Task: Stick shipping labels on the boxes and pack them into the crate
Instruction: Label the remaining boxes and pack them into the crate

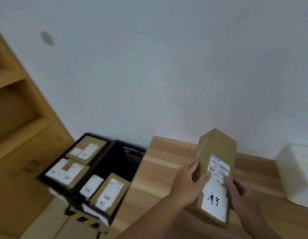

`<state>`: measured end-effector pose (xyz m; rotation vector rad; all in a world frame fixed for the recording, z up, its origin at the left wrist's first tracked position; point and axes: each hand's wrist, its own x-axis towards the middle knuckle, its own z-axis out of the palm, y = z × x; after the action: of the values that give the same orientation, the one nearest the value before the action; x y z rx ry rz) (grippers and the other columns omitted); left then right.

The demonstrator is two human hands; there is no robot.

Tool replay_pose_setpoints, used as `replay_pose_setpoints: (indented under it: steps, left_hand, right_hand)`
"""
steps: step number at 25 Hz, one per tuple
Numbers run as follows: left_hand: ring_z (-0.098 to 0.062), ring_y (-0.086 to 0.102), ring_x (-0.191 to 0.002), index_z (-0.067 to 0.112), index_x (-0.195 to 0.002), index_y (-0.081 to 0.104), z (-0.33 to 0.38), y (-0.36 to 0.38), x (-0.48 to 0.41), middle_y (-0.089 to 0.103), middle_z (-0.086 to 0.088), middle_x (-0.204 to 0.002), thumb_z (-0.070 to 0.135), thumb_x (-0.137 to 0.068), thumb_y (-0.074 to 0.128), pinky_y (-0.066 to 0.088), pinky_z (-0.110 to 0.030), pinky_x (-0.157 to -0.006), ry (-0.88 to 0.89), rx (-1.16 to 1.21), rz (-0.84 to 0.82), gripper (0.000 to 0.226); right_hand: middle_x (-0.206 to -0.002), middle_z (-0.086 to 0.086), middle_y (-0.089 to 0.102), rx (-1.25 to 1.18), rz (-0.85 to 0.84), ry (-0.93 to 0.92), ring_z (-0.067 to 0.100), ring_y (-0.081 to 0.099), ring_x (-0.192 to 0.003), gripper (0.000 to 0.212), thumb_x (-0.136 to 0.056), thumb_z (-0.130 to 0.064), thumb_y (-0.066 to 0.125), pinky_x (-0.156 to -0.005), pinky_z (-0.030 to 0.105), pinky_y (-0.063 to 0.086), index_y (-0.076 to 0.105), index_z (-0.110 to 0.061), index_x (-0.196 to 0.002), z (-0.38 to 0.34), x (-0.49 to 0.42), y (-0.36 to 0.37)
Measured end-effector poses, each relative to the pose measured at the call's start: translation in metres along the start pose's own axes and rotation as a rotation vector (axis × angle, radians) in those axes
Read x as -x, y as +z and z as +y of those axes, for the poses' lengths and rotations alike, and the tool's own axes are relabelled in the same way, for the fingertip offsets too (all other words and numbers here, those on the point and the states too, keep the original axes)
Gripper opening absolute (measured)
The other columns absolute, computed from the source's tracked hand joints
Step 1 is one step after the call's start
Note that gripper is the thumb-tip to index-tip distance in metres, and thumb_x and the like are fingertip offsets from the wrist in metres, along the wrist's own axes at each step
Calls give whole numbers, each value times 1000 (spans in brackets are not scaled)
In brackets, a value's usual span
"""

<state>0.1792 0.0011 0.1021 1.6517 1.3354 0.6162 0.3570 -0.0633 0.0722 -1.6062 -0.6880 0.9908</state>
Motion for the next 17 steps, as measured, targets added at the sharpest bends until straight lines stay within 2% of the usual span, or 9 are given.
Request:
replay_pose_setpoints:
  steps: [2, 5, 8, 9, 11, 12, 13, 15, 17]
  left_hand:
    - [-6, 45, -137, 44, -153, 36, -45, -56, 15, 42, 14, -154, 84, -79, 52, 41, -39, -115, -33, 61, 10, 86]
    - [-5, 36, -144, 42, -155, 33, -118, -151, 36, 35, 18, -161, 81, -83, 51, 36, -38, -119, -45, 84, 38, 84]
    - [-1, 32, -146, 41, -157, 29, -177, -231, 51, 29, 22, -163, 79, -87, 47, 35, -34, -120, -68, 120, 46, 81]
    - [1, 37, -142, 41, -157, 30, -195, -255, 55, 30, 21, -162, 76, -89, 48, 41, -29, -115, -81, 135, 48, 78]
    - [18, 46, -122, 39, -157, 30, -222, -295, 57, 34, 21, -161, 70, -94, 48, 47, -8, -95, -102, 146, 52, 73]
    - [25, 48, -111, 39, -157, 30, -235, -311, 52, 35, 20, -160, 68, -95, 49, 46, -2, -86, -105, 152, 57, 71]
    - [27, 49, -105, 39, -157, 31, -245, -326, 45, 37, 20, -159, 66, -97, 49, 47, -1, -83, -112, 156, 62, 69]
    - [22, 55, -103, 39, -156, 32, -266, -354, 26, 44, 17, -156, 63, -99, 48, 52, -9, -88, -138, 164, 60, 64]
    - [8, 65, -105, 38, -155, 34, -288, -379, 2, 57, 14, -144, 58, -101, 49, 59, -25, -90, -188, 198, 66, 60]
  right_hand:
    - [-82, -9, 78, 35, -50, 28, 18, 77, -69, 43, -59, -77, 69, -59, 42, 63, 72, -47, -90, 6, 20, 67]
    - [-82, -2, 78, 92, -114, 52, 25, 77, -72, 50, -62, -74, 69, -65, 55, 63, 73, -33, -91, 21, 52, 184]
    - [-82, -7, 78, 133, -157, 84, 22, 77, -72, 42, -74, -66, 71, -63, 51, 64, 71, -31, -98, 26, 85, 280]
    - [-82, -8, 78, 151, -172, 87, 20, 77, -70, 37, -78, -61, 71, -61, 47, 64, 70, -31, -100, 29, 93, 309]
    - [-82, -10, 78, 157, -202, 102, 17, 77, -69, 31, -83, -54, 72, -60, 41, 64, 69, -31, -104, 31, 102, 354]
    - [-83, -10, 78, 159, -211, 104, 16, 77, -69, 29, -84, -51, 73, -61, 41, 64, 69, -31, -104, 32, 102, 375]
    - [-83, -11, 78, 165, -216, 104, 14, 76, -70, 28, -84, -50, 74, -63, 40, 64, 69, -31, -104, 33, 99, 394]
    - [-83, -12, 78, 169, -213, 100, 10, 76, -72, 26, -85, -47, 75, -66, 36, 62, 70, -29, -104, 38, 84, 434]
    - [-87, -11, 78, 168, -210, 116, 9, 75, -75, 24, -86, -43, 76, -68, 30, 59, 71, -27, -104, 45, 63, 474]
